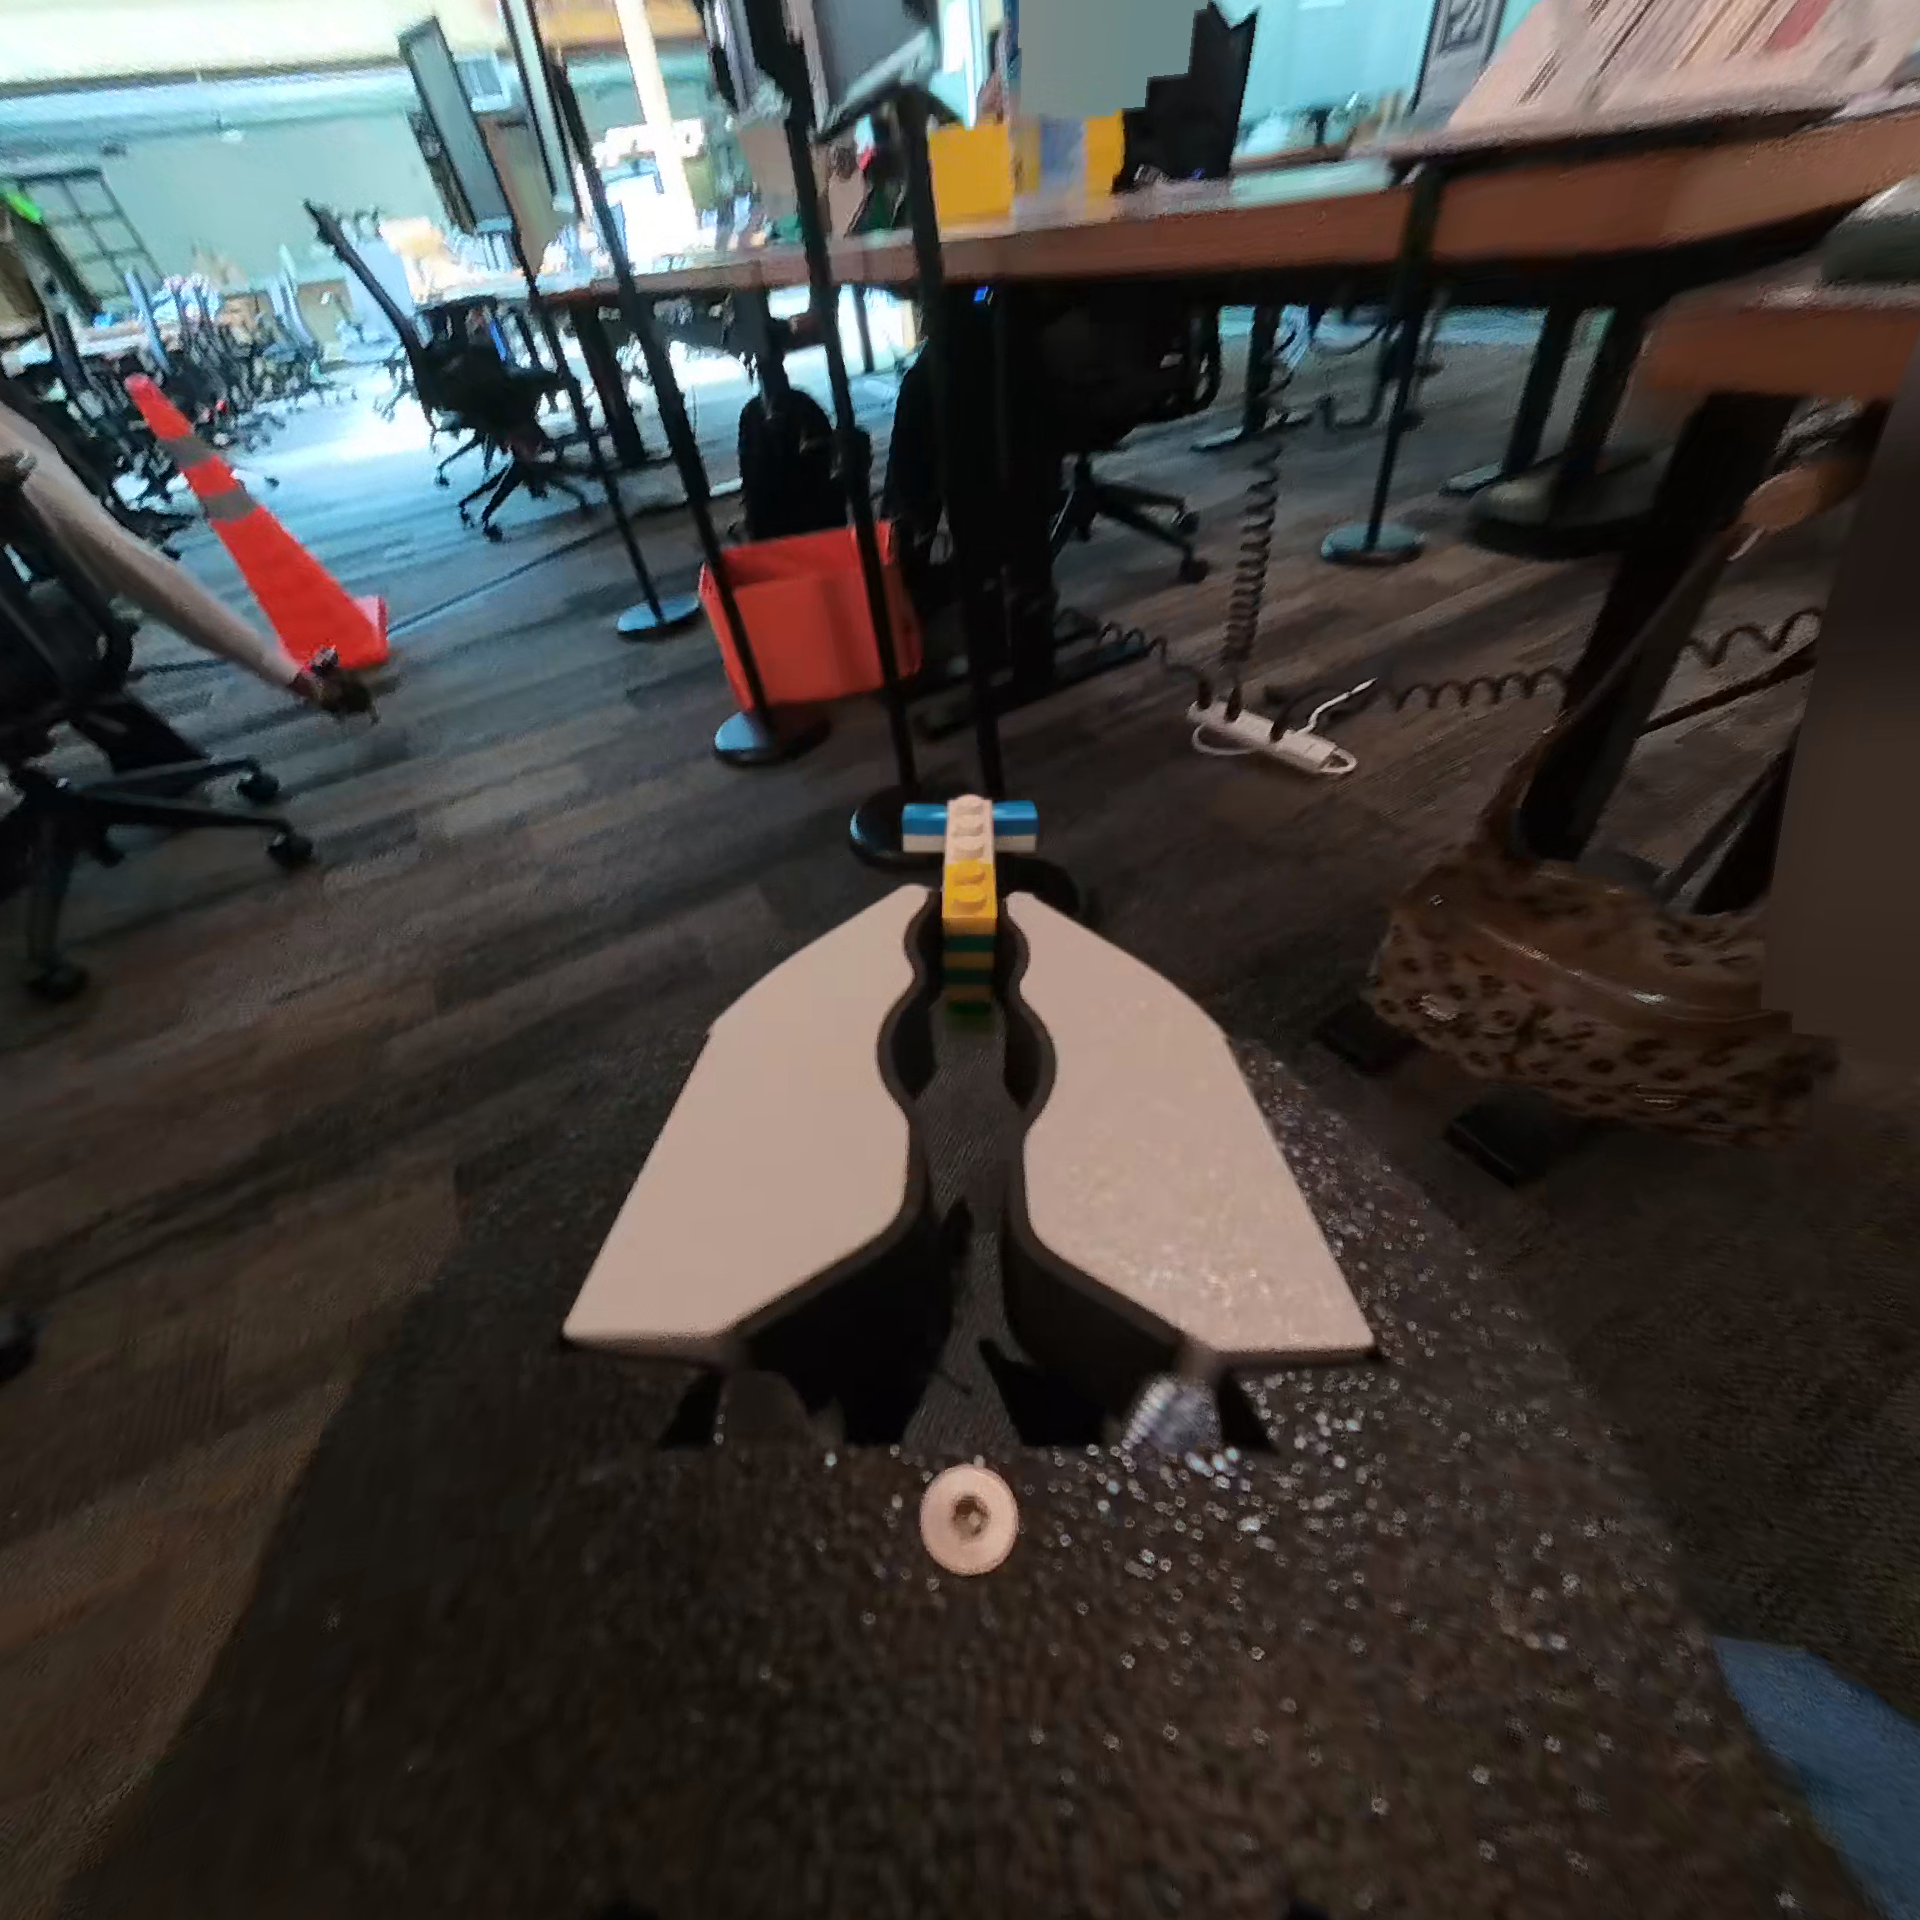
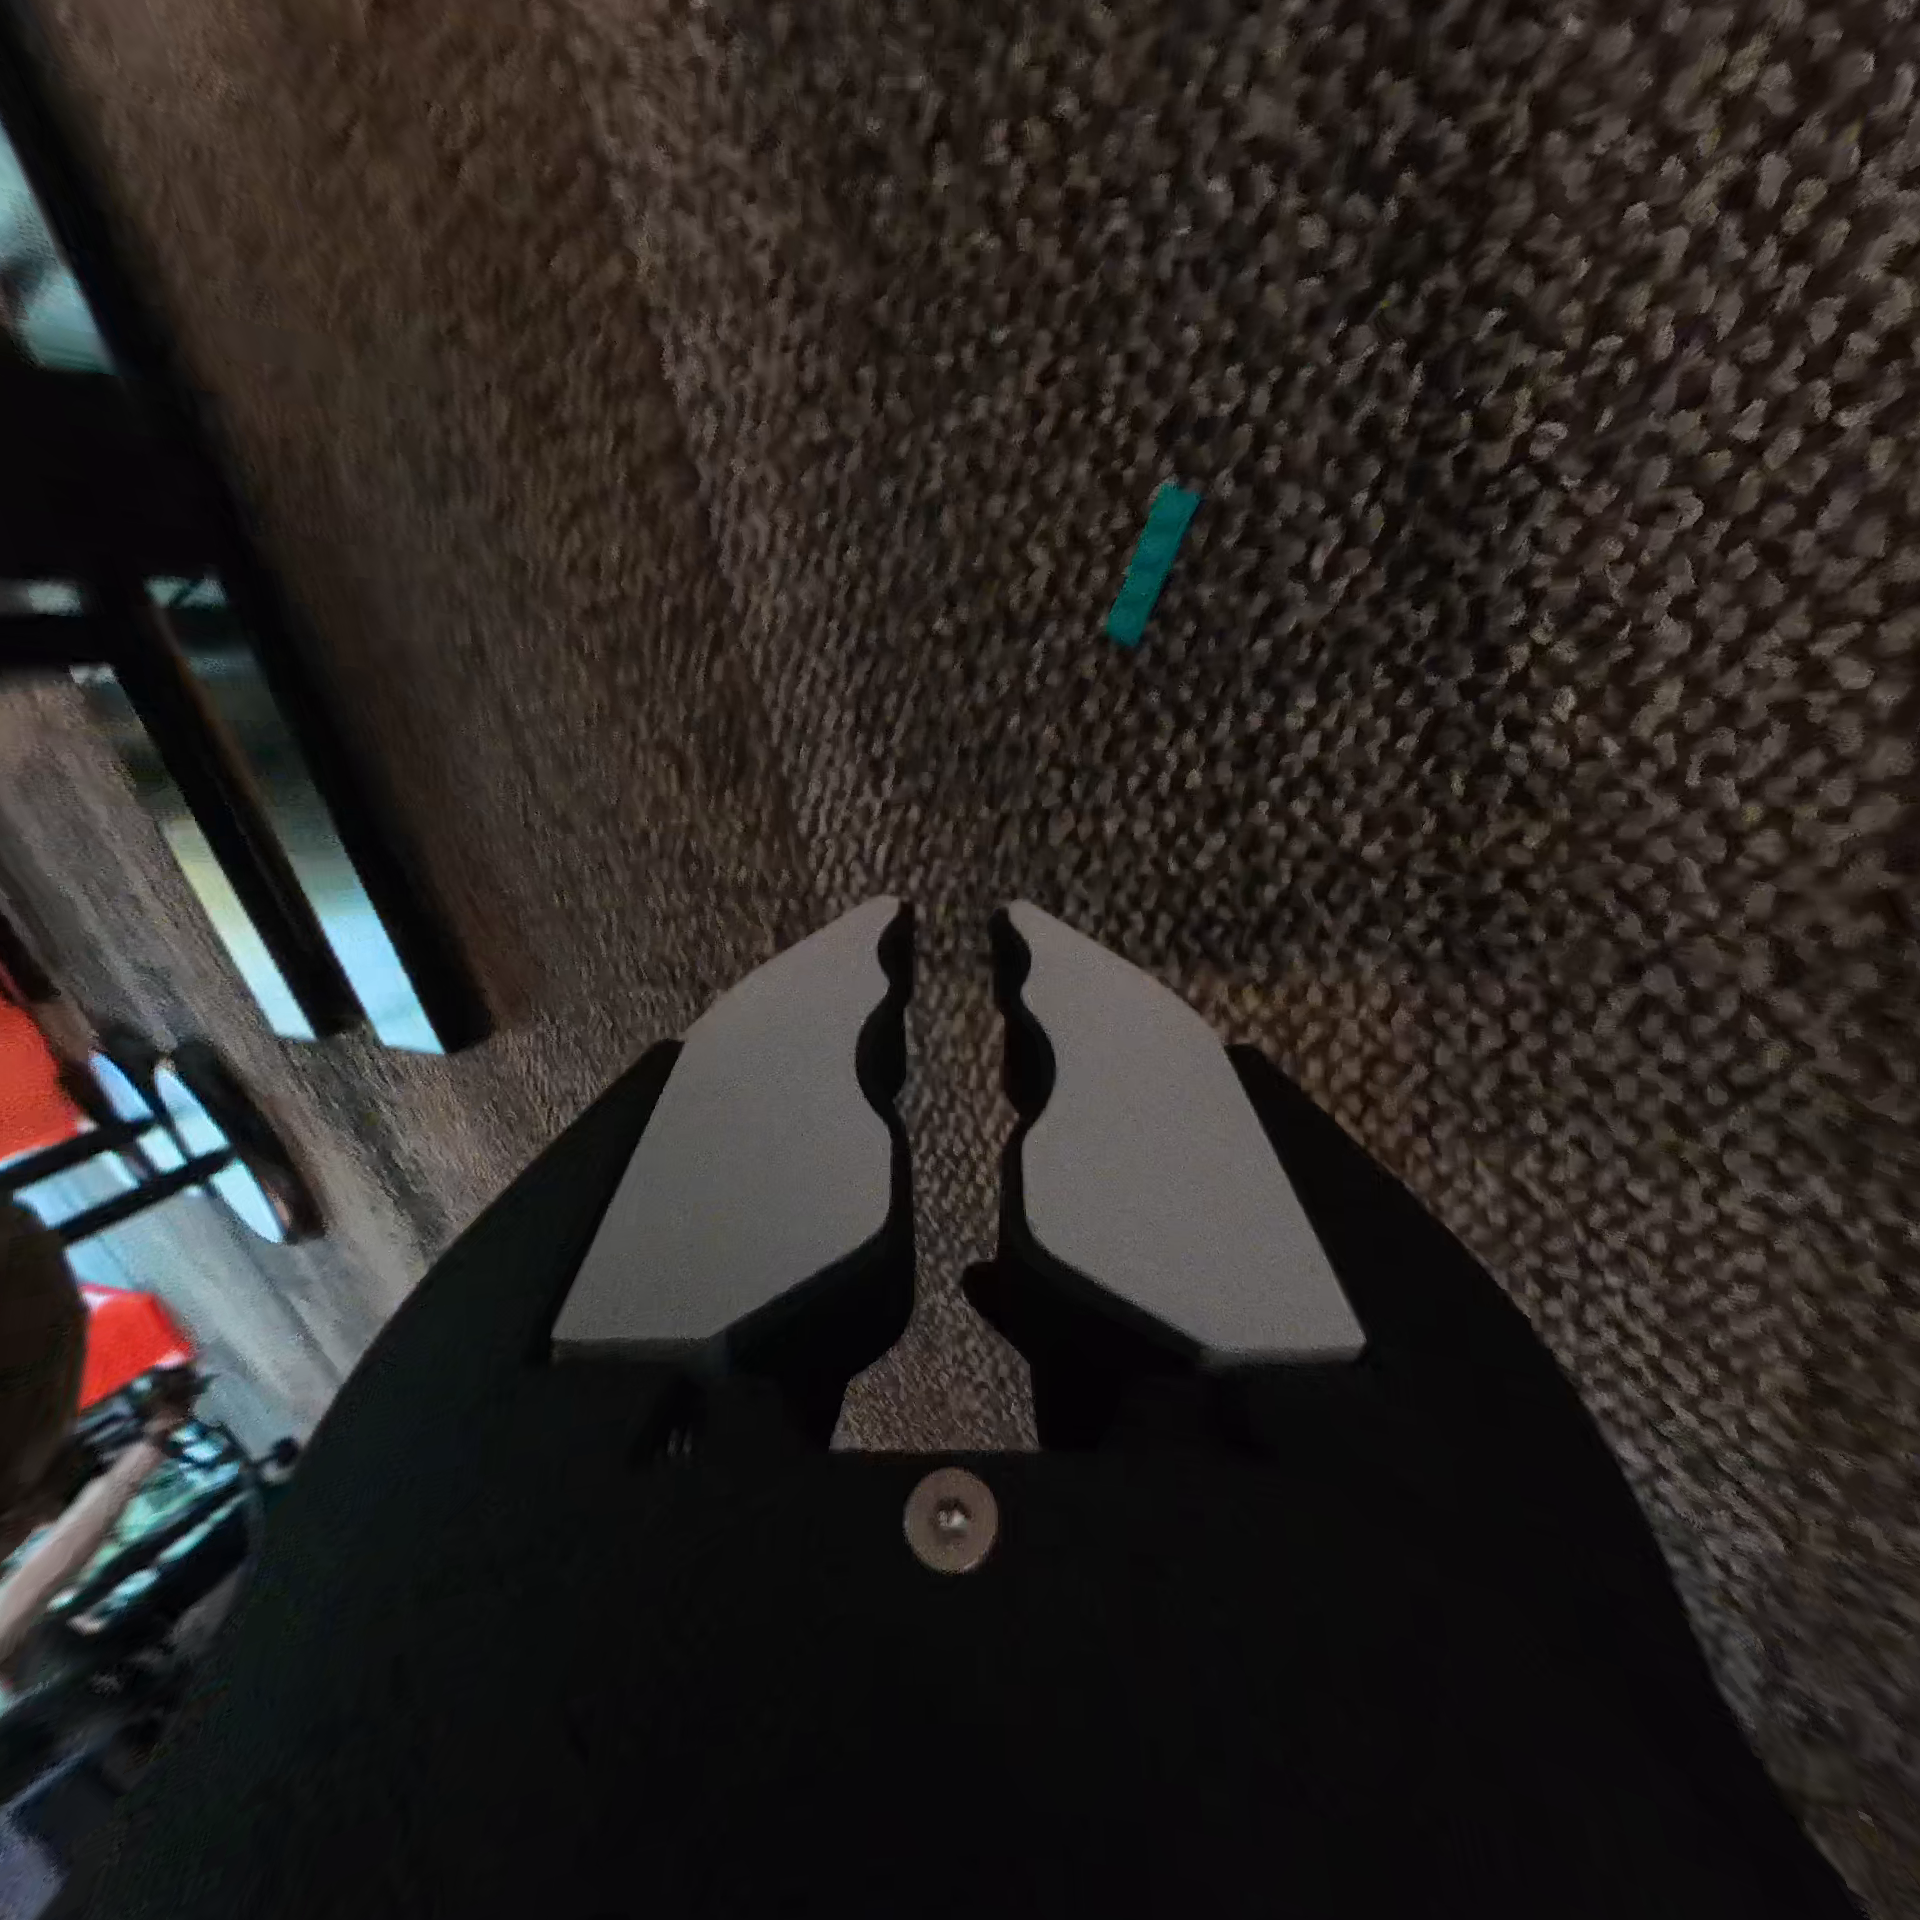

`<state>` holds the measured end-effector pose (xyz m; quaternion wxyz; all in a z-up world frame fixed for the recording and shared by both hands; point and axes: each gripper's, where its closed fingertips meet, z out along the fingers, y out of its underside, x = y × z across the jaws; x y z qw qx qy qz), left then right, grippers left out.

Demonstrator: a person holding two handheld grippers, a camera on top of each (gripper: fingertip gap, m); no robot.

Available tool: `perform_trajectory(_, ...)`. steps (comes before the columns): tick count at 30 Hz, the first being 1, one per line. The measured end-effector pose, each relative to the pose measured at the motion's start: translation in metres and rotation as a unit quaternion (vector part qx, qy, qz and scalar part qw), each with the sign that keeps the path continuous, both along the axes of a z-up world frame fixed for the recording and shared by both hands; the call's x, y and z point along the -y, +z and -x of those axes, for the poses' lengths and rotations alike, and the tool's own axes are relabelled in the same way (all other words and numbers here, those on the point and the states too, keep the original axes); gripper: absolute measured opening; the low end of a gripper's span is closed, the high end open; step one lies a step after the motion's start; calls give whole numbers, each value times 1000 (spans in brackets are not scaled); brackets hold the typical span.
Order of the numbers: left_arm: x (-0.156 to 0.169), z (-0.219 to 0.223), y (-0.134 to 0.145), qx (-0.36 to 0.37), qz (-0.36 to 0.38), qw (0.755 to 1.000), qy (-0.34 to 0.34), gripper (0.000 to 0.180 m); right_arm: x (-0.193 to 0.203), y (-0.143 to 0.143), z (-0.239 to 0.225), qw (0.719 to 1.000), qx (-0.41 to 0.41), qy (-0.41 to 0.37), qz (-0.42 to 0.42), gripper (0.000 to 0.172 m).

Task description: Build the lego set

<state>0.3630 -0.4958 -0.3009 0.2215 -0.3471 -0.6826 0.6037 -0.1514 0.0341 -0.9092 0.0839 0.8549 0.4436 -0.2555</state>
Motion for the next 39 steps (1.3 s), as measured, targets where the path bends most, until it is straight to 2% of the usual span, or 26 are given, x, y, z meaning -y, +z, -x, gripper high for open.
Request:
perform_trajectory(4,20,18,-34,36,-18,999,12,9,-17,-40,5,997,74,32,-17,20)
perform_trajectory(10,16,49,-70,90,-23,995,-39,9,-26,-63,22,986,121,61,-93,19)
perform_trajectory(13,16,48,-74,109,-17,993,-45,8,-33,-71,23,977,141,76,-143,23)
perform_trajectory(20,21,41,-79,117,-25,992,-43,8,-22,-80,33,982,135,27,-131,26)
perform_trajectory(25,15,42,-91,129,-42,989,-57,9,-35,-84,34,974,134,14,-183,19)
perform_trajectory(29,11,44,-101,145,-49,986,-68,8,-37,-84,36,973,132,20,-187,17)
perform_trajectory(31,11,44,-101,148,-49,985,-68,9,-37,-84,35,974,129,37,-184,7)
perform_trajectory(33,9,45,-102,154,-46,984,-71,8,-32,-83,32,976,121,65,-172,6)
perform_trajectory(35,8,49,-97,159,-32,984,-77,8,-14,-72,35,984,70,87,-140,6)
perform_trajectory(37,7,61,-86,147,-17,985,-86,8,11,-49,34,980,0,155,-128,6)
perform_trajectory(39,1,79,-65,138,4,983,-119,8,40,-15,22,942,-82,285,-158,6)
